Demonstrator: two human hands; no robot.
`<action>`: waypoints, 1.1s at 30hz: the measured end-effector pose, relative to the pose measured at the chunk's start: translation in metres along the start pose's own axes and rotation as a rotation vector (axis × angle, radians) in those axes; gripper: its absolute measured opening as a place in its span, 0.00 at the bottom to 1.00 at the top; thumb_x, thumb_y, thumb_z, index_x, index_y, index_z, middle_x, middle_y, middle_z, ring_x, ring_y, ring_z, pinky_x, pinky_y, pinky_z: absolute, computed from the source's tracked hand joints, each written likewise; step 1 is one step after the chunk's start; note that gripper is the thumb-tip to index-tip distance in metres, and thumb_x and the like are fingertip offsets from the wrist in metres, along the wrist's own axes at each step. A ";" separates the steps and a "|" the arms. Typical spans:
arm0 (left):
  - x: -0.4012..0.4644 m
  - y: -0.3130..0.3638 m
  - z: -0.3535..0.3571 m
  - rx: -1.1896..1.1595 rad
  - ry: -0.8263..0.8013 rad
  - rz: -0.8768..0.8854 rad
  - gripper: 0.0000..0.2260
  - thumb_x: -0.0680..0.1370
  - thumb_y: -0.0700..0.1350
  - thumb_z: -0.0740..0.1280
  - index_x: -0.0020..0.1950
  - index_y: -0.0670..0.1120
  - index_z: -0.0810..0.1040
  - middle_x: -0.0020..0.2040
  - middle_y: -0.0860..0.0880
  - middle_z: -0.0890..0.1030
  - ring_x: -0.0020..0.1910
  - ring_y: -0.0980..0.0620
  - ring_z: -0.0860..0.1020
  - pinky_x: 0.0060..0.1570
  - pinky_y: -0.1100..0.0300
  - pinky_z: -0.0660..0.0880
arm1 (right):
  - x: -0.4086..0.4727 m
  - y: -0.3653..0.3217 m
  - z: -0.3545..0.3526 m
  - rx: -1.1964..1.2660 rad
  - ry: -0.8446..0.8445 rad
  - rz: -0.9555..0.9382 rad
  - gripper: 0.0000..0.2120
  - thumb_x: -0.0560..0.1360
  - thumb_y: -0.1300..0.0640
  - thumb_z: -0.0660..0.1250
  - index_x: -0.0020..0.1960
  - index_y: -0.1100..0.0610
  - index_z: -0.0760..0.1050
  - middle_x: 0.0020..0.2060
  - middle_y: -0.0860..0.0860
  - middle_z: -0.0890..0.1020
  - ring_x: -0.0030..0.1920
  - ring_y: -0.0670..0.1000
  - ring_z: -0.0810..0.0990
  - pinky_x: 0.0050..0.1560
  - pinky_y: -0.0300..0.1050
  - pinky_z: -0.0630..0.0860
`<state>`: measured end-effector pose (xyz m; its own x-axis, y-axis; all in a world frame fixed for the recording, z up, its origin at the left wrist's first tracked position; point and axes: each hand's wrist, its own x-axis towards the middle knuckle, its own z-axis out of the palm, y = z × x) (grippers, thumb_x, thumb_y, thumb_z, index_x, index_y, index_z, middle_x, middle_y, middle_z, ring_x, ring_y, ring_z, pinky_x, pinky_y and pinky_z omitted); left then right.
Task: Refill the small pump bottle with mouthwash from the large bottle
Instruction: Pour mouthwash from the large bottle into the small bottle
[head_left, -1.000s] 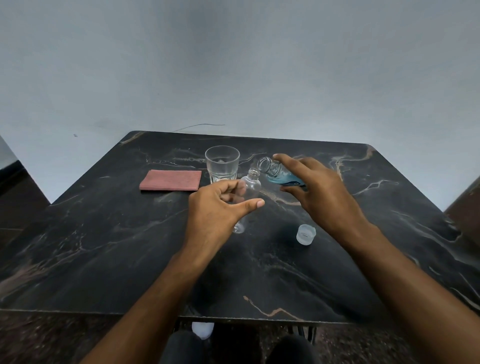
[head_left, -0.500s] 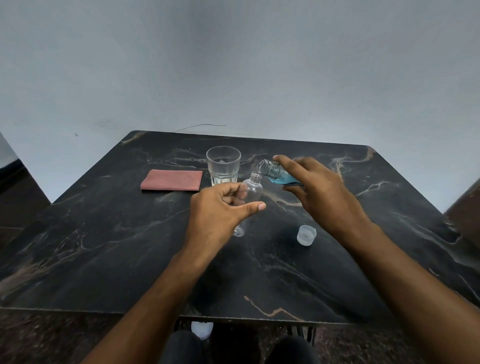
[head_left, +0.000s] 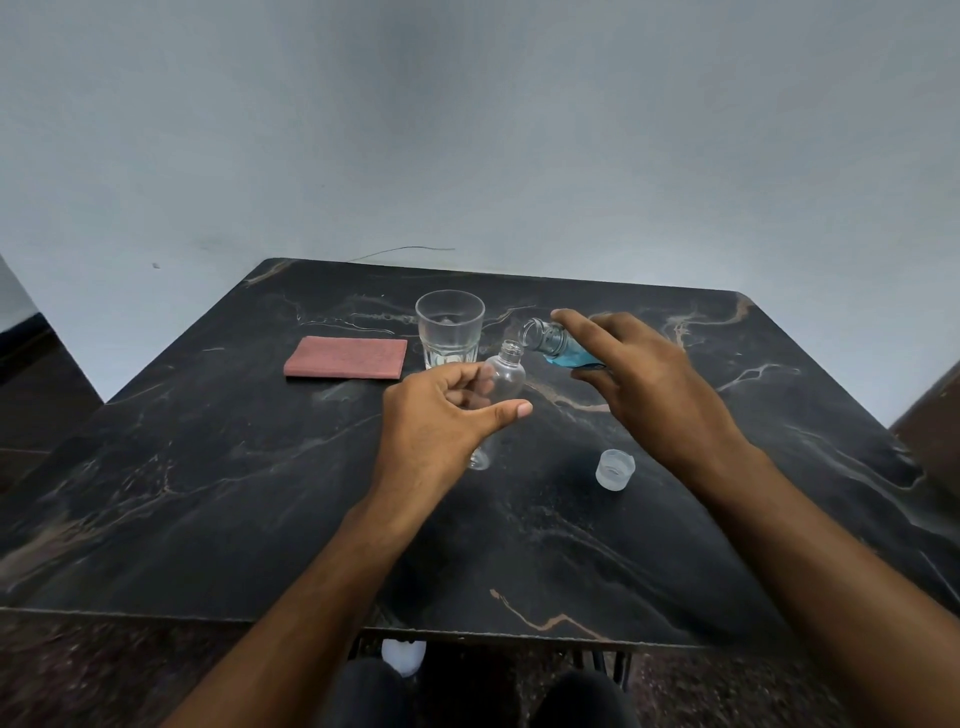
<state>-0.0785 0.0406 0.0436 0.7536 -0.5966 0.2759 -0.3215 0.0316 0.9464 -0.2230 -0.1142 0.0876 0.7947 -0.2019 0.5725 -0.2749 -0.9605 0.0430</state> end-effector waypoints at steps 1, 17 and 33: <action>0.000 0.000 0.000 0.002 0.001 0.000 0.24 0.63 0.49 0.85 0.56 0.49 0.86 0.41 0.61 0.87 0.41 0.65 0.85 0.40 0.74 0.78 | 0.000 0.000 0.000 -0.005 -0.004 -0.005 0.31 0.75 0.62 0.73 0.75 0.53 0.67 0.57 0.60 0.79 0.53 0.58 0.79 0.46 0.49 0.78; 0.002 0.000 0.002 0.028 -0.001 0.017 0.25 0.62 0.49 0.84 0.58 0.47 0.86 0.43 0.59 0.87 0.41 0.67 0.85 0.40 0.75 0.77 | 0.003 0.007 -0.005 -0.130 0.000 -0.063 0.31 0.74 0.63 0.73 0.74 0.53 0.66 0.56 0.60 0.79 0.51 0.59 0.79 0.43 0.51 0.78; 0.003 -0.002 0.000 0.017 0.008 0.010 0.26 0.62 0.47 0.85 0.59 0.48 0.85 0.44 0.59 0.87 0.43 0.67 0.85 0.41 0.74 0.78 | 0.006 0.002 -0.008 -0.114 0.009 -0.039 0.30 0.74 0.63 0.73 0.74 0.54 0.68 0.55 0.61 0.79 0.51 0.59 0.80 0.43 0.48 0.78</action>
<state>-0.0759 0.0384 0.0428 0.7547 -0.5902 0.2866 -0.3384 0.0240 0.9407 -0.2229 -0.1159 0.0976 0.8015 -0.1622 0.5757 -0.3037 -0.9396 0.1581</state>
